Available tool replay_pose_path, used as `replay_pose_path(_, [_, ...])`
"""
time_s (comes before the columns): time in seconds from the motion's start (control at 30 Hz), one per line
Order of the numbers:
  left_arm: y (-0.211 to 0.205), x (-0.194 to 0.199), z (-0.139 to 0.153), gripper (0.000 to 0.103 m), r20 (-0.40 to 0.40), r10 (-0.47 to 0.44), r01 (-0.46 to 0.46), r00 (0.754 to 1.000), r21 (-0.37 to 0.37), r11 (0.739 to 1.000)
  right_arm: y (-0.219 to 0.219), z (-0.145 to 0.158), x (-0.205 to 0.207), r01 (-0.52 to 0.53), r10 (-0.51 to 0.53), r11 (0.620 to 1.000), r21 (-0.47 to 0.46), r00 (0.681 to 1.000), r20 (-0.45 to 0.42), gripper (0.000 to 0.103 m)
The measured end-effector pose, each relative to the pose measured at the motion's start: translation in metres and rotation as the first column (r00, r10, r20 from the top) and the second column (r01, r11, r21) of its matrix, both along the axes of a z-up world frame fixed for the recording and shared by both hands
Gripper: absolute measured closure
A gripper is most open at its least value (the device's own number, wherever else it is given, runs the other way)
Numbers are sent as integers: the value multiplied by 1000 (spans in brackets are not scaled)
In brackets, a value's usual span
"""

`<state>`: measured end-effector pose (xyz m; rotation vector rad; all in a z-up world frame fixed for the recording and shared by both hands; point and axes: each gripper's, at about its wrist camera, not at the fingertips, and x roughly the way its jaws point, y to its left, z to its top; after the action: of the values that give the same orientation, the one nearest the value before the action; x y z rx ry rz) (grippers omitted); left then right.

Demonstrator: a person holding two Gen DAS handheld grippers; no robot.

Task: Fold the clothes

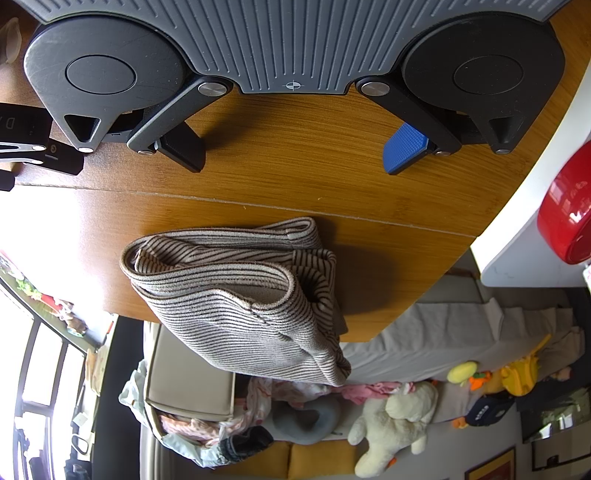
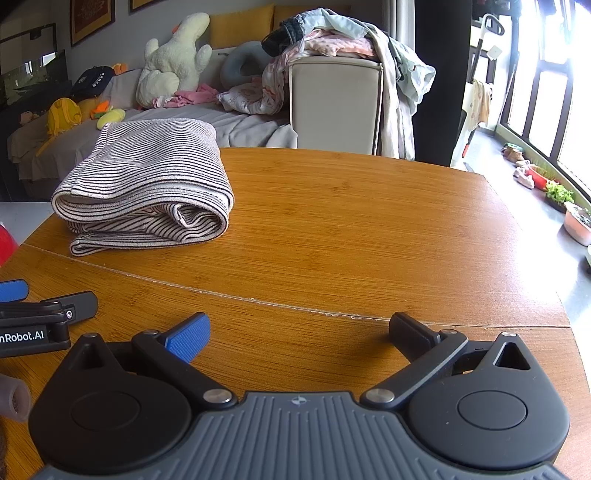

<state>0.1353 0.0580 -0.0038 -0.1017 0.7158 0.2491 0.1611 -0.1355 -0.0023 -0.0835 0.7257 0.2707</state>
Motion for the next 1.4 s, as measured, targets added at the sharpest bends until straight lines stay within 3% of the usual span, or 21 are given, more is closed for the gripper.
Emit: replay_pose_path(1.4, [1, 1, -1, 0, 2, 0, 0, 1000, -1, 1000, -2, 0, -1, 8, -8, 1000, 5, 1000, 1, 0])
